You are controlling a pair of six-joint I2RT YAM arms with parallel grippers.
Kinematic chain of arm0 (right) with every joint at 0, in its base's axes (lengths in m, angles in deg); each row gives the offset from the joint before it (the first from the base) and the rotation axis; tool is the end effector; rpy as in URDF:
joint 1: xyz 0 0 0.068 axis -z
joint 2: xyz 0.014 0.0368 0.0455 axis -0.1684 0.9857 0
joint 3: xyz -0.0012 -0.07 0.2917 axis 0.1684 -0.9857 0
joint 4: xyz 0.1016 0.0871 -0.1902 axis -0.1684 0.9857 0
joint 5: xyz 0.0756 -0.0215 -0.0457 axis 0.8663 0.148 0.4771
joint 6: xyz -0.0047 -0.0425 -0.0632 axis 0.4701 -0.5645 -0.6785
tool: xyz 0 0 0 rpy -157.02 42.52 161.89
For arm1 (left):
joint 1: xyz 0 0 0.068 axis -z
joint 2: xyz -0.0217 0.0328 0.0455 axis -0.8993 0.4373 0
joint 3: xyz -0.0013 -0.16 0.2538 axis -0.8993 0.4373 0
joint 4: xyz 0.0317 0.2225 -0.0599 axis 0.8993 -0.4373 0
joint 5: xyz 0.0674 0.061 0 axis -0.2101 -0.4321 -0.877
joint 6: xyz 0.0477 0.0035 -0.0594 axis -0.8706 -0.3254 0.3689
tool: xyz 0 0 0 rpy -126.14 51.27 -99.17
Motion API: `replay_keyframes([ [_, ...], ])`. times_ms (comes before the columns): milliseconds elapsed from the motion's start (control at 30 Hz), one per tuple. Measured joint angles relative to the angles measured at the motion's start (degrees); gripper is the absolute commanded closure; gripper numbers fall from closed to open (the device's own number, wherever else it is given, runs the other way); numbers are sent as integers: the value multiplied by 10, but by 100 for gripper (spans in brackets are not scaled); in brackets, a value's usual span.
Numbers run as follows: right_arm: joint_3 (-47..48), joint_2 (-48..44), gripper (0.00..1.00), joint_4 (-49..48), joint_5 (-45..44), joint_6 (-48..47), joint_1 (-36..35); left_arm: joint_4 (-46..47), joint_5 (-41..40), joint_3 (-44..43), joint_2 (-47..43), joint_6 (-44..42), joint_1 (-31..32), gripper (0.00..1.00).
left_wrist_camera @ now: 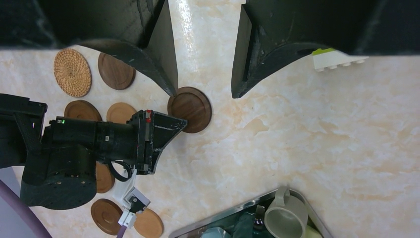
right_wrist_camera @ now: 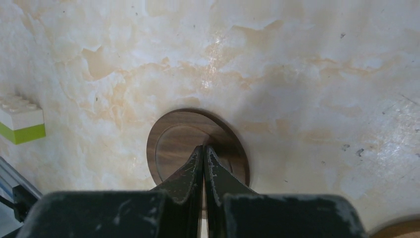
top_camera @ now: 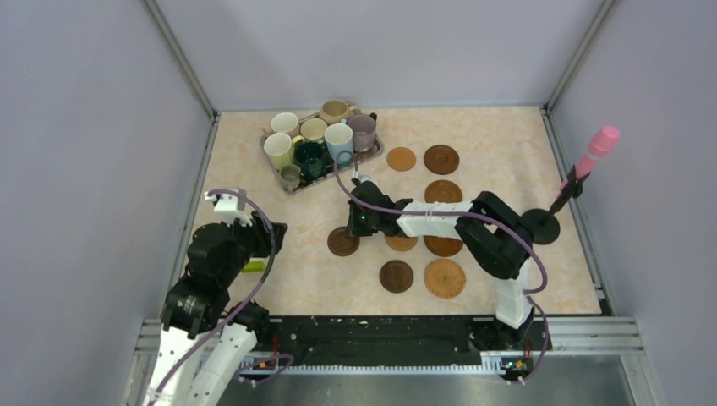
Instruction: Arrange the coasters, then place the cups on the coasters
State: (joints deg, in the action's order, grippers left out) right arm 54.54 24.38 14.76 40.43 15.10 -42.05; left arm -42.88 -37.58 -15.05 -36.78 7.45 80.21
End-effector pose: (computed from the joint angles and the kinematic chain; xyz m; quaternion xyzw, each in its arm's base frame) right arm 0.2590 0.3301 0.1779 -0.0856 0.9235 0.2771 0.2509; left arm 0.0588 -0.0198 0.3146 -0.0236 0.8176 -0.1986 0.5400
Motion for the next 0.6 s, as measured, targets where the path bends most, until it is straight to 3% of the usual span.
replay_keyframes([
  [367,6,3,100,-2,-39,-23,8,-5,-37,0,-6,0,1,50],
  [600,9,3,100,-2,-57,-51,49,-9,-42,0,-6,0,1,50],
])
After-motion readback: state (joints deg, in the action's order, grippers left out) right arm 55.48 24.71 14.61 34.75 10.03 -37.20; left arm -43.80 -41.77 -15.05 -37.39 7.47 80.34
